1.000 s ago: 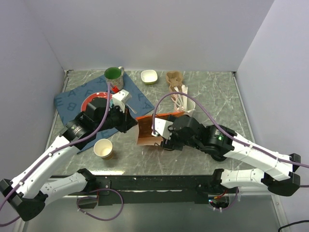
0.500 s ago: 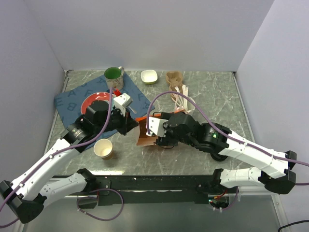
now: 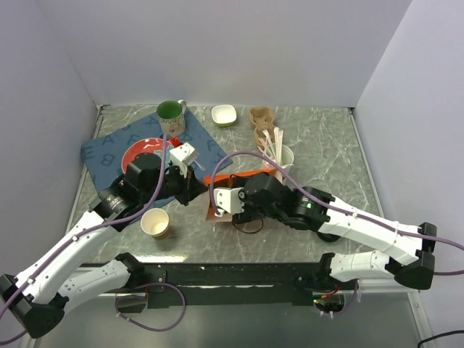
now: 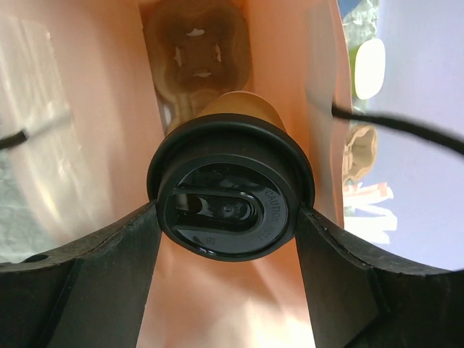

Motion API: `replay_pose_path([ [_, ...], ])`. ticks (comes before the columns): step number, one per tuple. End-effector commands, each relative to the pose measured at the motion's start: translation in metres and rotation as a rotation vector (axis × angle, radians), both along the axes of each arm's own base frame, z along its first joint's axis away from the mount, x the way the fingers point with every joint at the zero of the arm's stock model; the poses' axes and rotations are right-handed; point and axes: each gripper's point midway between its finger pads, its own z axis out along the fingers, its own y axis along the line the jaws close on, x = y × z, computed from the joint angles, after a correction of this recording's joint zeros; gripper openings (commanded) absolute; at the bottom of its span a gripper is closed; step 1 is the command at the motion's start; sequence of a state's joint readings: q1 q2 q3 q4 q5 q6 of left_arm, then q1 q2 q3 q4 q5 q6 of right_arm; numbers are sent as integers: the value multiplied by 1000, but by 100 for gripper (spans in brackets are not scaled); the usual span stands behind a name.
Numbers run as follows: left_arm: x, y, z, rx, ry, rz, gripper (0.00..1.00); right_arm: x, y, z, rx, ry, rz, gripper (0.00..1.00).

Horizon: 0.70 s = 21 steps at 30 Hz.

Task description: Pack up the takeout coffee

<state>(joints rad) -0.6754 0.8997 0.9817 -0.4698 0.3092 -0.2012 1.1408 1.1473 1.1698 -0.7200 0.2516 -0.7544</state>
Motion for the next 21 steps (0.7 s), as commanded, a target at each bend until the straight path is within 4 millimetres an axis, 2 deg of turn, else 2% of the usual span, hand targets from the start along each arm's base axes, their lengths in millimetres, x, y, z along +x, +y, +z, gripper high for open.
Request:
replay_pose_path([
  [1, -2, -8, 10, -67, -3, -19, 1, 14, 9, 15, 10, -93, 14, 40],
  [9, -11, -6, 3, -87, 39, -43, 1, 8, -2, 1, -87, -86, 70, 39],
  [12, -11, -2, -1, -82, 47, -34, 1, 2, 0, -2, -112, -57, 106, 39],
  [16, -12, 2, 6, -87, 49, -25, 1, 8, -5, -10, -175, -70, 78, 39],
  [20, -24, 0, 11, -122, 47, -71, 1, 9, -2, -18, -194, -75, 99, 39],
  [21, -26, 0, 7, -124, 54, -77, 1, 9, -1, -22, -199, -72, 102, 38],
])
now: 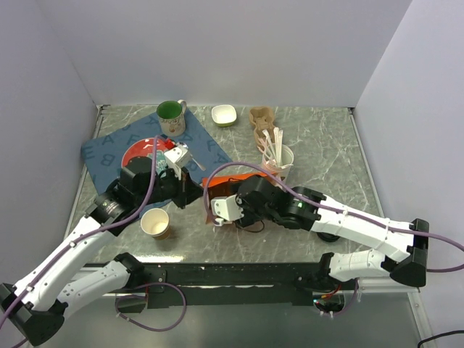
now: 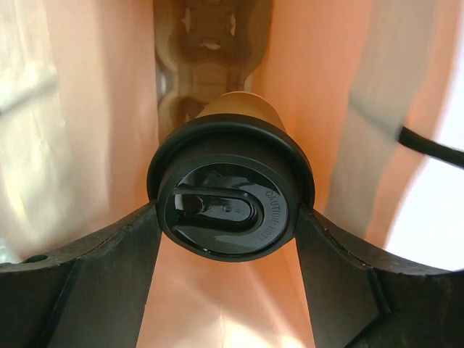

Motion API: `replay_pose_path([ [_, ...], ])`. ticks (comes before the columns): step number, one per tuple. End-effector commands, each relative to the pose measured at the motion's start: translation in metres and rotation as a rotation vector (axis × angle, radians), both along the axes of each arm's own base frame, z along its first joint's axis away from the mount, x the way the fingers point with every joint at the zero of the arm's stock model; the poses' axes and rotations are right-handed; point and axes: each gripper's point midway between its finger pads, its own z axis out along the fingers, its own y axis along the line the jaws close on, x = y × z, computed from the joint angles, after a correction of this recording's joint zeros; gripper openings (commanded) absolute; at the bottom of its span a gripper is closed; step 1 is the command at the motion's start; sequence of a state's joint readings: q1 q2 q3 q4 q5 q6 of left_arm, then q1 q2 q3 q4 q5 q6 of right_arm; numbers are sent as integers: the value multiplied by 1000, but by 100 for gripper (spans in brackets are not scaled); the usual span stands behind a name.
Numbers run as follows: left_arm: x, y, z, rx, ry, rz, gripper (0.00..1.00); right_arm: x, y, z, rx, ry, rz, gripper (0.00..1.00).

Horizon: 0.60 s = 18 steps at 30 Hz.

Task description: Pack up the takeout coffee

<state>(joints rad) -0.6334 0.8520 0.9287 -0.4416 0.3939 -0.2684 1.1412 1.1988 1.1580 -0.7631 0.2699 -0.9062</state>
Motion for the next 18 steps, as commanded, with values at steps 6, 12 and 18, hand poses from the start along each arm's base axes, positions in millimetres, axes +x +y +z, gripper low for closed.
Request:
replay_pose_path([
  [6, -18, -1, 6, -25, -4, -82, 1, 7, 7, -18, -5, -39, 19, 36],
  [12, -19, -2, 8, -20, -36, -104, 1, 5, 5, -32, -45, -23, 41, 36],
  [18, -19, -6, 7, -25, -35, -123, 1, 16, -4, -44, -64, -24, 9, 36],
])
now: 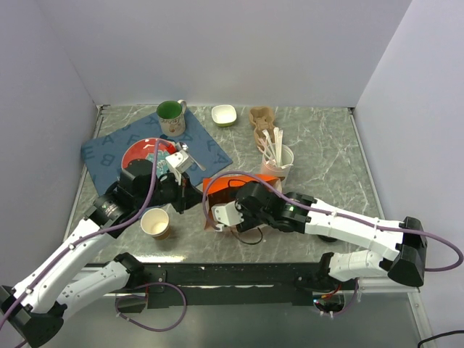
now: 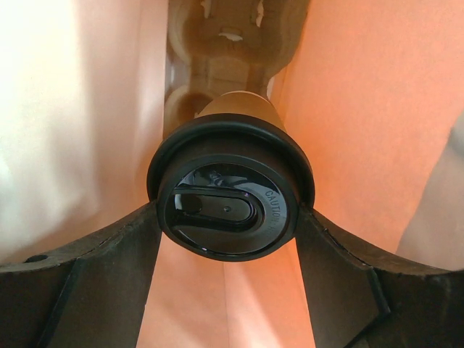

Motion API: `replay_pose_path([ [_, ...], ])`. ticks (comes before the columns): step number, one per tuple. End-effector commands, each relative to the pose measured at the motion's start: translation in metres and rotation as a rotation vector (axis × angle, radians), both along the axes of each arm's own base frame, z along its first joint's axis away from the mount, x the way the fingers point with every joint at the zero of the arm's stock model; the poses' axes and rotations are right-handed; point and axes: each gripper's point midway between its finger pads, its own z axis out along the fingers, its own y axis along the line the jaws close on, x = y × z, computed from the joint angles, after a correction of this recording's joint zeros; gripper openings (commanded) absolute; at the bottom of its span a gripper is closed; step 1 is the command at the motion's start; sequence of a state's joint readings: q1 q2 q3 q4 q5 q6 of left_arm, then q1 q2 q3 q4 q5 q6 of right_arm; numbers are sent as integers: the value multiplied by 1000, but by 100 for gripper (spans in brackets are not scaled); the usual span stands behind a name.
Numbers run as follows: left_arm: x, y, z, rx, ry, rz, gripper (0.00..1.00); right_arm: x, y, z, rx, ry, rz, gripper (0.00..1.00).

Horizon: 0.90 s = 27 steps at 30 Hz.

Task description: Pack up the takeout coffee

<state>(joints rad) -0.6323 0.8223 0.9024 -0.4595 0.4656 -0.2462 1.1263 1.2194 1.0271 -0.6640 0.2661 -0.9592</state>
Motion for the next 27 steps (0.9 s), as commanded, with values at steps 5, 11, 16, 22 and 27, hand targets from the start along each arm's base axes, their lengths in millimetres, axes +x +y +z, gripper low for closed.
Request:
replay_pose_path([
  [5, -1, -5, 15, -28, -51, -43, 1, 17, -5, -11, 1, -26, -32, 36],
  [11, -2, -6, 19, -25, -55, -56, 1, 16, -4, -15, -4, -18, -10, 36],
  [16, 0, -3, 20, 2, -77, -52, 1, 21, -1, 6, -14, -45, -3, 36],
  [22, 1, 6, 25, 49, -111, -36, 1, 27, 5, 31, -28, -38, -22, 36],
  [27, -5, 15, 35, 43, -138, -14, 1, 20, 20, 30, 7, -28, -8, 35],
])
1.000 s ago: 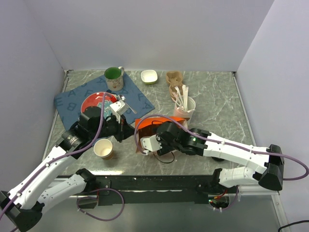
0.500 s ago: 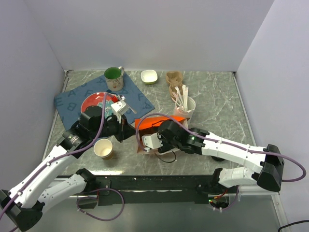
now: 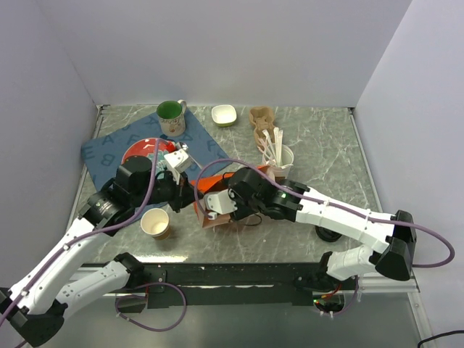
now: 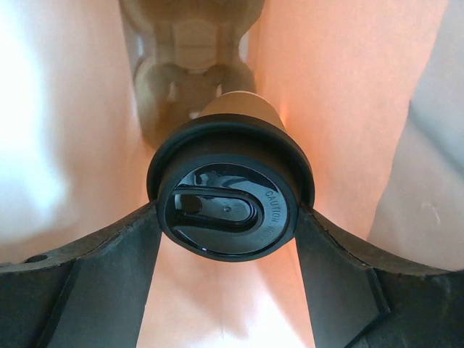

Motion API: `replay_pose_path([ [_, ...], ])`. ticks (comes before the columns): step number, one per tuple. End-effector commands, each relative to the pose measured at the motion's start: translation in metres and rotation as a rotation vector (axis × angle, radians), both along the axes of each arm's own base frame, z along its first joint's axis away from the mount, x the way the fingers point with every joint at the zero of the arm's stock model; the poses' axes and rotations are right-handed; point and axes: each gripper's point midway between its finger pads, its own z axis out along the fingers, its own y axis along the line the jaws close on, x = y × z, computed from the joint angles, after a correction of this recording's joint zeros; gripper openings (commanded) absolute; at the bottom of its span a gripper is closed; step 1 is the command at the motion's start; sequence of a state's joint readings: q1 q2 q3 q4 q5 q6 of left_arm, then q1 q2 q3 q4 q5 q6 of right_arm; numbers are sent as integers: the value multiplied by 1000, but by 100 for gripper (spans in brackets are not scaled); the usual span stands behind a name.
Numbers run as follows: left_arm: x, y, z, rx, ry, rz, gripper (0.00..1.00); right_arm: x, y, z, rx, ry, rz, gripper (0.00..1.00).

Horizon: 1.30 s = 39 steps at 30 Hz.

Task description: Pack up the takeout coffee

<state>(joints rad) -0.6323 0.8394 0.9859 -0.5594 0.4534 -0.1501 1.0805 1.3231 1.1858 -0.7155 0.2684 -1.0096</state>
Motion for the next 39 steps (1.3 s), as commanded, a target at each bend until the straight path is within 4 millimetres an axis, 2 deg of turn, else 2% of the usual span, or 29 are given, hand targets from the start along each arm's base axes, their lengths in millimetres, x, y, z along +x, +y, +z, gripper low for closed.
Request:
replay_pose_path([
  [1, -7, 10, 28, -27, -95, 7, 1, -6, 10, 6, 36, -9, 10, 34],
  [4, -12, 13, 26, -42, -100, 6, 1, -11, 11, -2, 35, -4, 2, 34],
  [8, -16, 11, 12, -55, -70, -3, 1, -21, 16, -14, 33, -14, 39, 34],
  [13, -19, 11, 11, -68, -80, -17, 1, -21, 23, -16, 42, -11, 34, 34],
  [18, -23, 13, 1, -35, -62, -32, 1, -20, 30, -18, 50, 0, 31, 34],
  [23, -23, 17, 3, -28, -76, -19, 1, -18, 27, -22, 57, -1, -17, 33],
  [28, -24, 18, 3, -18, -72, -20, 1, -30, 19, -34, 54, 29, -17, 33],
  [30, -25, 18, 3, -16, -71, -22, 1, -32, 22, -32, 74, 33, -16, 33],
  [33, -26, 19, 5, -16, -71, -28, 1, -30, 30, -28, 91, 28, -19, 33],
  [39, -27, 19, 4, -7, -66, -31, 1, -21, 26, -41, 60, -7, -43, 32],
])
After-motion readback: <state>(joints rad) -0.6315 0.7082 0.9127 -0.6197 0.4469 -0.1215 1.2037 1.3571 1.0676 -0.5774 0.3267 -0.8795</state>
